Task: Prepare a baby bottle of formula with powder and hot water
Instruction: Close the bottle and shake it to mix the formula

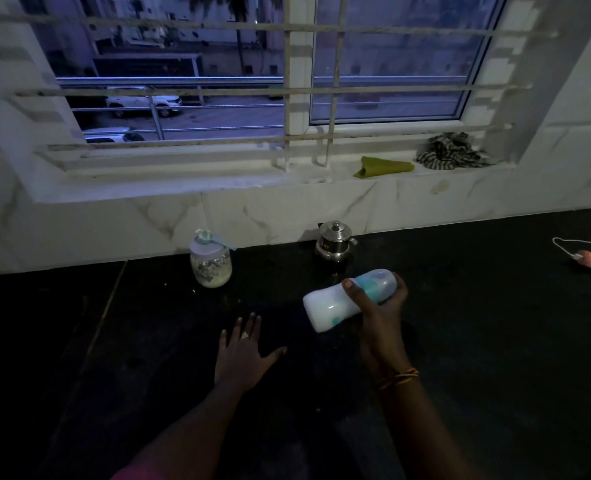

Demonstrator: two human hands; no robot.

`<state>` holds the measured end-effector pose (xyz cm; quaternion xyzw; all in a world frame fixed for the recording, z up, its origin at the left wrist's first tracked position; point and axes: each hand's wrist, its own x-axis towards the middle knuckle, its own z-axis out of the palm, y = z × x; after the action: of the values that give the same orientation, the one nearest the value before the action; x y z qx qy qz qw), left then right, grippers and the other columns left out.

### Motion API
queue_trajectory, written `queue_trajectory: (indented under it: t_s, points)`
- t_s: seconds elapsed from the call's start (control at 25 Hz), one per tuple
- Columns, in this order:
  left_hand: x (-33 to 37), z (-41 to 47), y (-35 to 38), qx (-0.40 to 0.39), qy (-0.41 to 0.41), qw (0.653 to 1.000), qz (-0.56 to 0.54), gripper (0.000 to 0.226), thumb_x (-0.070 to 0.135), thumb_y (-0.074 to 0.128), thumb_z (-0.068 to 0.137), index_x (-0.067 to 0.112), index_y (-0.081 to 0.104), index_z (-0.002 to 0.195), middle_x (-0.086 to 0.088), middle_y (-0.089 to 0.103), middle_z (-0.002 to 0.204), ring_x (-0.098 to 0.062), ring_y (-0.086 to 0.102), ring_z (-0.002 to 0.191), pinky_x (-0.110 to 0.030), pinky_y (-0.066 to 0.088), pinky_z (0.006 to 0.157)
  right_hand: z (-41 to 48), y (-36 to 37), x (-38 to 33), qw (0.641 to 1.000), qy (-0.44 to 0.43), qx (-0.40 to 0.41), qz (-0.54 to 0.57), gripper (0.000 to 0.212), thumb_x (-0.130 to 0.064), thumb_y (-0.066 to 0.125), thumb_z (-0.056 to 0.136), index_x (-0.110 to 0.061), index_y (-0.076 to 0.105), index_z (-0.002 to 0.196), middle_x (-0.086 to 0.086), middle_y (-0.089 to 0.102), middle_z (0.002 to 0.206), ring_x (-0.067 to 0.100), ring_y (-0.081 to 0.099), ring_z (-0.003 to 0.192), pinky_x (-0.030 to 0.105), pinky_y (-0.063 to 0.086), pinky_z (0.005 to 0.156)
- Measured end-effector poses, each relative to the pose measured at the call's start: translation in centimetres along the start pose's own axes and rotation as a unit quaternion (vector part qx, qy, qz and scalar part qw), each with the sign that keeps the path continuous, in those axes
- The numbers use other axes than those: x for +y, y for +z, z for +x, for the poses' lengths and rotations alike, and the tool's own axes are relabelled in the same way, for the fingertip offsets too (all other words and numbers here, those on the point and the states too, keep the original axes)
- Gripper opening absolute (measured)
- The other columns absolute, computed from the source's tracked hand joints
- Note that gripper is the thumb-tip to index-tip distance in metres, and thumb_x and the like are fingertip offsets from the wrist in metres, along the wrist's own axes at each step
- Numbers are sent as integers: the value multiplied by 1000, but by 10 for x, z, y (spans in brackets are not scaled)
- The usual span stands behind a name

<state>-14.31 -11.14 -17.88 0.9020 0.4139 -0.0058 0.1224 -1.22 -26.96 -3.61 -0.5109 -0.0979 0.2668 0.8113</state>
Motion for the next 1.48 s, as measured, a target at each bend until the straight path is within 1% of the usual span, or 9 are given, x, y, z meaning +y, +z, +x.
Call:
queue_trajectory:
  t_s: [0.16, 0.32, 0.48, 0.68, 0.88, 1.0, 1.2, 1.36, 1.48]
  points:
    - [-1, 1, 2, -9, 4, 1000, 3, 106, 86, 12, 66, 22, 2, 149, 6, 0, 159, -15, -3, 146, -43, 0, 118, -5, 2, 3, 998, 15, -33, -46, 79, -2, 68, 75, -33, 25, 133, 0, 48, 112, 23, 58, 98, 44, 56, 76]
    - [-1, 1, 2, -2, 0, 1000, 8, 96, 80, 25, 77, 21, 3, 149, 5, 1, 159, -16, -2, 146, -44, 2, 118, -5, 1, 6, 1000, 4, 12, 9, 75, -2, 67, 76, -35, 26, 129, 4, 47, 117, 24, 57, 101, 46, 55, 79]
    - [-2, 1, 3, -1, 6, 1000, 18, 121, 93, -5, 52, 21, 2, 149, 6, 1, 159, -16, -1, 146, -44, 1, 118, -11, 3, 10, 997, 59, -4, 43, 64, -6, 65, 80, -38, 27, 120, 6, 49, 113, 26, 57, 100, 49, 54, 79]
    - [-2, 2, 2, -12, 4, 1000, 14, 96, 80, 21, 77, 21, 0, 149, 5, -2, 159, -16, -3, 146, -44, 0, 118, -12, 3, 12, 997, 40, 23, 56, 66, -6, 66, 79, -35, 25, 121, 6, 48, 112, 25, 57, 99, 43, 56, 74]
    - [-3, 1, 4, -6, 7, 1000, 11, 110, 85, 3, 60, 22, 3, 149, 7, 0, 159, -15, -3, 146, -44, 0, 118, -17, 3, 12, 999, -1, 12, -34, 77, -4, 73, 70, -37, 25, 122, 1, 47, 114, 23, 57, 100, 46, 55, 80]
    - [-3, 1, 3, -9, 7, 1000, 10, 97, 81, 20, 75, 21, 1, 149, 6, -1, 159, -15, -4, 146, -44, -1, 118, -15, 3, 11, 996, -1, 56, 71, 70, 0, 68, 75, -35, 27, 120, 2, 49, 111, 22, 58, 97, 41, 56, 72]
    - [-4, 1, 3, -14, 12, 1000, 2, 100, 84, 17, 72, 21, 3, 149, 7, 0, 159, -14, -5, 146, -43, -2, 118, -21, 0, 13, 996, -18, -43, -78, 78, 0, 72, 70, -29, 32, 130, -2, 48, 115, 21, 58, 101, 42, 56, 79]
    - [-3, 1, 3, -10, 9, 1000, 15, 97, 82, 19, 75, 21, 2, 149, 7, 0, 159, -15, -4, 146, -43, 0, 118, -16, -2, 11, 999, -29, 24, 13, 80, 0, 69, 72, -36, 28, 131, -3, 47, 116, 22, 56, 102, 38, 54, 73]
    - [-4, 0, 1, -20, 14, 1000, 12, 99, 82, 16, 73, 21, 1, 149, 6, -1, 159, -15, -5, 146, -44, -1, 118, -16, -3, 16, 997, -47, -34, -59, 80, 0, 72, 68, -42, 34, 125, -5, 47, 121, 21, 56, 107, 42, 55, 81]
